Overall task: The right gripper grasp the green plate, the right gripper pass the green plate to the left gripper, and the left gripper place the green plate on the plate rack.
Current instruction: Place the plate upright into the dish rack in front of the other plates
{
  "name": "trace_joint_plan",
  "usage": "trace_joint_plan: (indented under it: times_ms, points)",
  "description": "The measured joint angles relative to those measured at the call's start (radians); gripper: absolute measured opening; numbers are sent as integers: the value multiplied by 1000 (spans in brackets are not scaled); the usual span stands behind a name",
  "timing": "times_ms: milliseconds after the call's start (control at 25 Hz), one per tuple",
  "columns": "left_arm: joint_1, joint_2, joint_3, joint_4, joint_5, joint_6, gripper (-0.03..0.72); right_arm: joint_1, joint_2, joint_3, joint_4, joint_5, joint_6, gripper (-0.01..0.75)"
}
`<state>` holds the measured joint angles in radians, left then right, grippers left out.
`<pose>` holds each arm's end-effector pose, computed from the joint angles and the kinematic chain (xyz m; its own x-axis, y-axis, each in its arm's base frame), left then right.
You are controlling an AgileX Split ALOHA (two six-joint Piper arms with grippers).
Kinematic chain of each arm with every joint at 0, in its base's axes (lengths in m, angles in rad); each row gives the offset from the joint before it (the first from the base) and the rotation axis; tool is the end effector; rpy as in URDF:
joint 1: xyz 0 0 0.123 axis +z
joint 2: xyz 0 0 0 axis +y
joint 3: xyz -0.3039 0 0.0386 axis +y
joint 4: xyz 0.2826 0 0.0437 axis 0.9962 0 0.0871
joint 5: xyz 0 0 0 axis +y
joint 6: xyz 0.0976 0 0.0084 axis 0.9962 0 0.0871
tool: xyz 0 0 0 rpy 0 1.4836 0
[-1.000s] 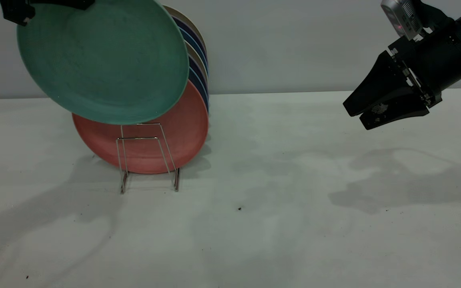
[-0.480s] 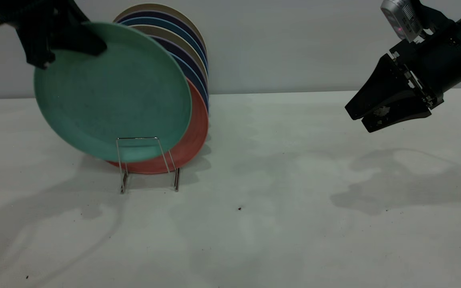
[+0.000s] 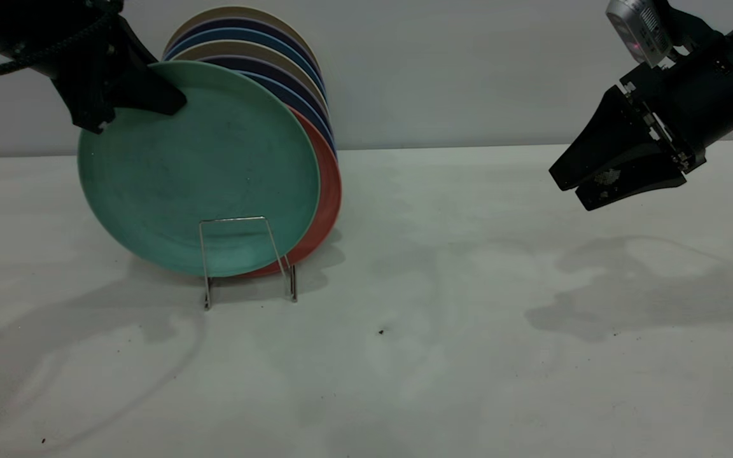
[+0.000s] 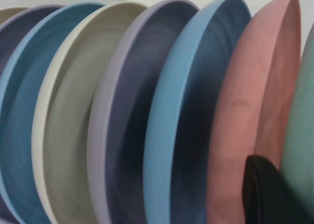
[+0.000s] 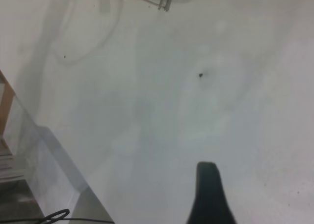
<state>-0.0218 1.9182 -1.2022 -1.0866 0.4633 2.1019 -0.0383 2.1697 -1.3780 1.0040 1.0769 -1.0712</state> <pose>0.4395 -0.0484 0.1750 -0.1242 0.8053 -0.5797 0.7960 0.4297 0.4263 0.4406 0.0560 0.1166 -0.8900 -0.2458 -0.3839 -0.4482 0.6259 0.6383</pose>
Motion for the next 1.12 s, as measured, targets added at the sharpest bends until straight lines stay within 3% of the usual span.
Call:
trace_joint_plan:
  times_ms: [160,440,920,1120]
  points:
    - [0,1,-1,-4,2,0,144,0,0,0,0,0,9,554]
    - [0,6,-1,-34,20,0,313,0,0,0,-1,0,18,554]
    - [-1,-48,-1,-42,139,0,332,0,0,0,-18,0,24,554]
    - [-1,-48,-1,-42,177,-28,374,0,0,0,-19,0,25,554]
